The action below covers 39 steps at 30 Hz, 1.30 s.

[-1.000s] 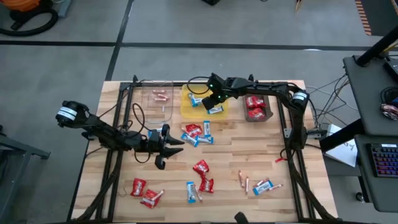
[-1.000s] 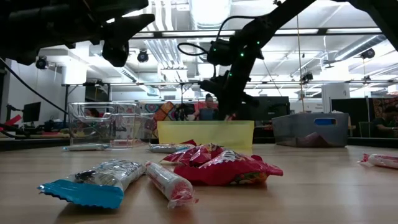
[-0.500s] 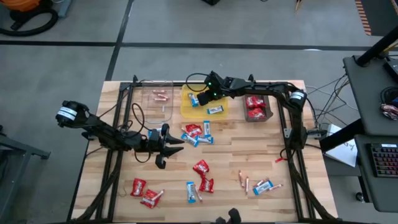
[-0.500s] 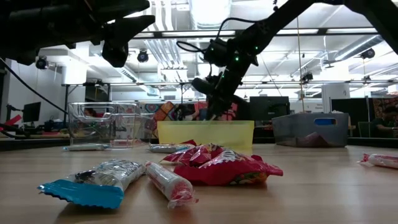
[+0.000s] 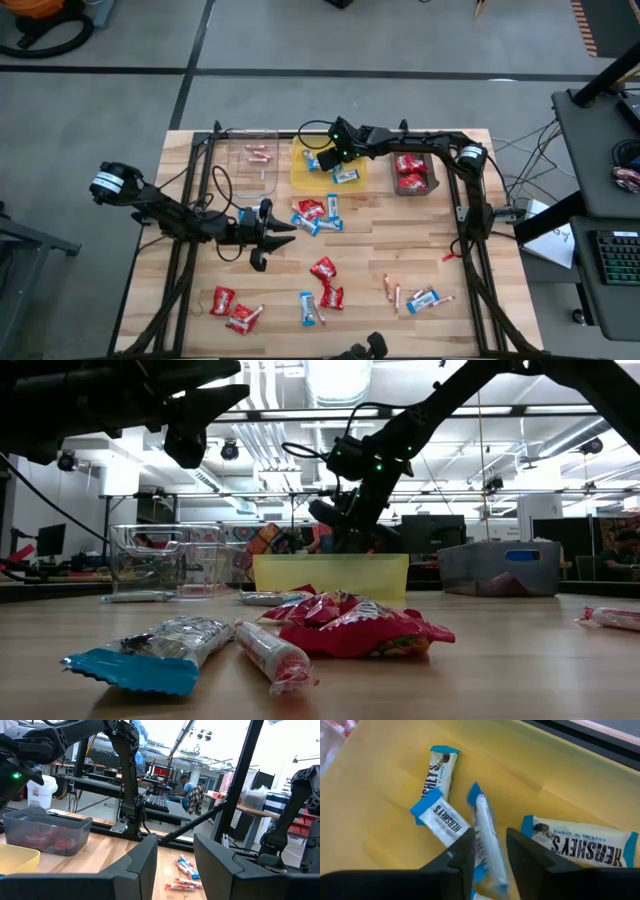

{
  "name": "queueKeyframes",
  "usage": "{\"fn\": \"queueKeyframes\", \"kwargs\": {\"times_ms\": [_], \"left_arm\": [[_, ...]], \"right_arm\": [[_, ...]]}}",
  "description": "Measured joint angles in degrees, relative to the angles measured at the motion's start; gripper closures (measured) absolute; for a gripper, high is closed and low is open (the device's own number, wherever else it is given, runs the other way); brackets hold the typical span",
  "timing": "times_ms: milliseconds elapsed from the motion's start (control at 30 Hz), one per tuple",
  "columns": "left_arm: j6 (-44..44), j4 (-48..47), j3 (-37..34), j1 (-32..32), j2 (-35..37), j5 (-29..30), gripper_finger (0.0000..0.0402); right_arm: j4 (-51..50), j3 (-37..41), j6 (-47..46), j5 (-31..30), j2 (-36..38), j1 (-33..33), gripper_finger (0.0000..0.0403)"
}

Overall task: Sort candy
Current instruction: Put the white chocolate into the yellow bin, then put the red candy into the black bin

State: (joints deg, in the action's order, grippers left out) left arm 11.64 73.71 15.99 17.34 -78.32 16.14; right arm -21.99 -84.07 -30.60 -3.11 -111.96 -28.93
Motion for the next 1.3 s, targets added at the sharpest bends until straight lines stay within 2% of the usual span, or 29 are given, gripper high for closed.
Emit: {"fn": "queueKeyframes", "kwargs": {"times_ms": [300,600,800,967,1133,1300], "left_arm": [[1.2,-0.3,0.0,0.1,0.0,0.0,0.0289],[4.3,-8.0,0.9,0.4,0.0,-0.1,0.0289],[3.9,-16.9,4.4,1.4,0.0,-0.3,0.0288],[2.3,-29.4,8.4,2.0,0.0,-0.9,0.0271],[-0.7,-38.7,12.3,3.1,-0.1,-4.9,0.0237],[-6.7,-46.9,15.3,5.1,-0.1,-6.2,0.0208]], "right_arm": [[-2.5,0.0,2.6,0.1,0.8,-0.5,0.0221],[-9.3,0.0,8.9,2.2,8.0,3.3,0.0208],[-15.5,0.3,15.2,2.1,14.7,11.3,0.0217],[-16.3,2.3,17.6,2.1,20.1,20.6,0.0220],[-16.4,6.2,16.4,1.6,25.3,29.9,0.0220],[-15.6,11.2,10.2,1.4,29.4,37.4,0.0220]]}}
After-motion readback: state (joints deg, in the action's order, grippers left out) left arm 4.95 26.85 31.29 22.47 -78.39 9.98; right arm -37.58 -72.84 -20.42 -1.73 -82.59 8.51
